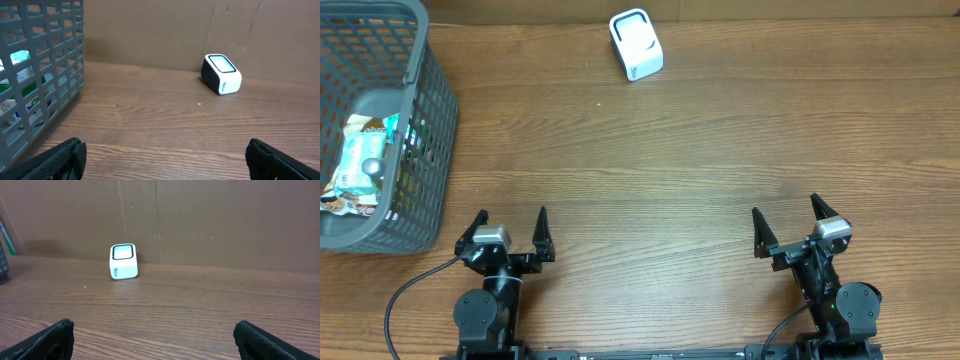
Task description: Scan the item barcode
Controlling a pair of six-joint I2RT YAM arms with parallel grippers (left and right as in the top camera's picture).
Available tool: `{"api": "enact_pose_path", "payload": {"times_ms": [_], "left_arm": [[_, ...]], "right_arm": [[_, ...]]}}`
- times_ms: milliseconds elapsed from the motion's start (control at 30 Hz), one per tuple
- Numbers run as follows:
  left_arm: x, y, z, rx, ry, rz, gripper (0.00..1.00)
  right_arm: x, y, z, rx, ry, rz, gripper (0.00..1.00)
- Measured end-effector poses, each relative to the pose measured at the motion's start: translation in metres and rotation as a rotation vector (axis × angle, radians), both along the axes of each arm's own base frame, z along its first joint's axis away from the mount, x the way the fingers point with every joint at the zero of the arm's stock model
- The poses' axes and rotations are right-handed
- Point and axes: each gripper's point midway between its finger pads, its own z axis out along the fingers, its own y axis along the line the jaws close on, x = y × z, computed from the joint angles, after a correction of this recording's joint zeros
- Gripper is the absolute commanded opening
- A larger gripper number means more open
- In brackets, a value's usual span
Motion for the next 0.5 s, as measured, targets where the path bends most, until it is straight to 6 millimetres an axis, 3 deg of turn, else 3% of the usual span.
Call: {"api": "enact_pose_path", "payload": {"times_ms": [167,500], "left_arm": [[-0.001,-0.023,0.0,0.001,0.001,-0.094,1.0],[-0.001,-0.023,0.0,0.001,0.0,-0.093,1.0]], "right_arm": [[0.0,-0.002,0.0,0.0,0.0,-0.008,1.0],[0.0,-0.002,0.0,0.0,0.0,-0.008,1.0]]}}
